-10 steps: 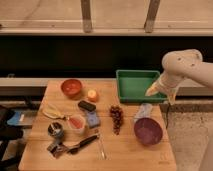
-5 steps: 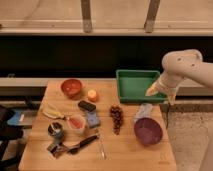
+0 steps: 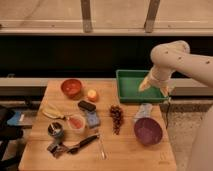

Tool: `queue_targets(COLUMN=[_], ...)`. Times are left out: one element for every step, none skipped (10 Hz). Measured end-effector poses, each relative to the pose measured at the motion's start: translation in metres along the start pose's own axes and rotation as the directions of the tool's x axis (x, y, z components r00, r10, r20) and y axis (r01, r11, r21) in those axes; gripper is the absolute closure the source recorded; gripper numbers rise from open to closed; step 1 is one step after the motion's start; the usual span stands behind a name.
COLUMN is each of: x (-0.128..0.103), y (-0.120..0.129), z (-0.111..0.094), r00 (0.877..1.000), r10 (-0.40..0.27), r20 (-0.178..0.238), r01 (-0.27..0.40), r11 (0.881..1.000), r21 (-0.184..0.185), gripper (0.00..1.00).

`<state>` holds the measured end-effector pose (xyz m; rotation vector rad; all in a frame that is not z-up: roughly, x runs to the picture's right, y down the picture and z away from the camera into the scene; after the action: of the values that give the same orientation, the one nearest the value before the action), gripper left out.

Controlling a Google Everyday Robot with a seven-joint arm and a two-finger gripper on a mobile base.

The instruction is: Place sponge in table surface

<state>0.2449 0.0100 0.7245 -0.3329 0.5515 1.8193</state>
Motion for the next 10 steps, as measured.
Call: queue_targets(x=[-0.004,-0.007,-0.008,-0.008,-0.006,-0.001,0.007,0.006,0.005,0.005], y=[0.03,0.056,0.082,0.105,0.13,0.151,0.178,0.177,0.173,0.174], z=[0.006,0.012,0.019,0.027,0.035,0.042,0.046,0.046,0.047,0.047], r00=[0.998,0.994,0.985,0.976,0.963,0.95,0.933,0.932,0.933,0.932], r10=[-0.059,-0.109,-0.163,-0.205,-0.246,-0.284,-0.329,-0.33,-0.328,-0.331], r20=[-0.014,-0.03,-0.052,-0.078,-0.11,-0.132,-0.149,-0.149,-0.149,-0.147], r01=[0.059,0.11,0.164,0.206,0.247,0.285,0.329,0.331,0.33,0.332], r11=[0.998,0.994,0.986,0.978,0.969,0.958,0.944,0.943,0.944,0.943], r21=[0.011,0.018,0.019,0.013,0.0,-0.01,-0.025,-0.021,-0.015,-0.014], gripper=[0.24,0.24,0.24,0.24,0.24,0.24,0.24,0.24,0.24,0.24])
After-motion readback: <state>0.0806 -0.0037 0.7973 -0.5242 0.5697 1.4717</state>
